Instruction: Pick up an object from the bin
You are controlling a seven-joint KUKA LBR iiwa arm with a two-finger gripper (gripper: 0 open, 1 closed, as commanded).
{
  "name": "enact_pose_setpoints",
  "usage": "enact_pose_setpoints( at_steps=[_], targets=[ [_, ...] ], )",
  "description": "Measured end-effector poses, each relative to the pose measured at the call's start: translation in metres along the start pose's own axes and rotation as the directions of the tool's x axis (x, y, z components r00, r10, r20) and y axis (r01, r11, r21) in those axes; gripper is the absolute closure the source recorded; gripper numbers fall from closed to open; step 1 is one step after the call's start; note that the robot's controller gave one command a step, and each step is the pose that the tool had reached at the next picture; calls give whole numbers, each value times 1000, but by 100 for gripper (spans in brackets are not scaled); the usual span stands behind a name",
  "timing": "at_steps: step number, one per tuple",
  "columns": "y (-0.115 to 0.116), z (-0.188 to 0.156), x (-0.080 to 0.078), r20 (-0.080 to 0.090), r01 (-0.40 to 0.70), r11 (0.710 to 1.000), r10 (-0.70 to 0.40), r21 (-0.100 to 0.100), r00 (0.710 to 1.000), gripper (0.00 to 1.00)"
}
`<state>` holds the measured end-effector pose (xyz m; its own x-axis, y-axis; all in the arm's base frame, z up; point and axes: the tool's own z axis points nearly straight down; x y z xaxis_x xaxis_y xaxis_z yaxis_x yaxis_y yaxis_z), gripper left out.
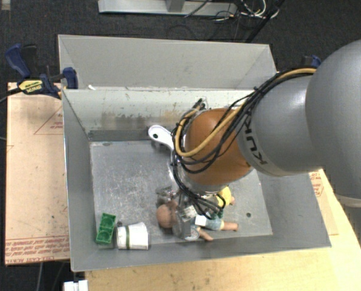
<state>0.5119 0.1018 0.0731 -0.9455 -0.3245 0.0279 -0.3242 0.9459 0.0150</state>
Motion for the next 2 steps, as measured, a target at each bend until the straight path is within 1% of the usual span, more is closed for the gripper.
enact_pose_setpoints(
  at_steps=[1,2],
  targets=[
    [0,0,0,0,0,1000,0,0,1000,100],
    [-6,-107,30,1,-7,1000,7,-1,1000,100]
  ],
)
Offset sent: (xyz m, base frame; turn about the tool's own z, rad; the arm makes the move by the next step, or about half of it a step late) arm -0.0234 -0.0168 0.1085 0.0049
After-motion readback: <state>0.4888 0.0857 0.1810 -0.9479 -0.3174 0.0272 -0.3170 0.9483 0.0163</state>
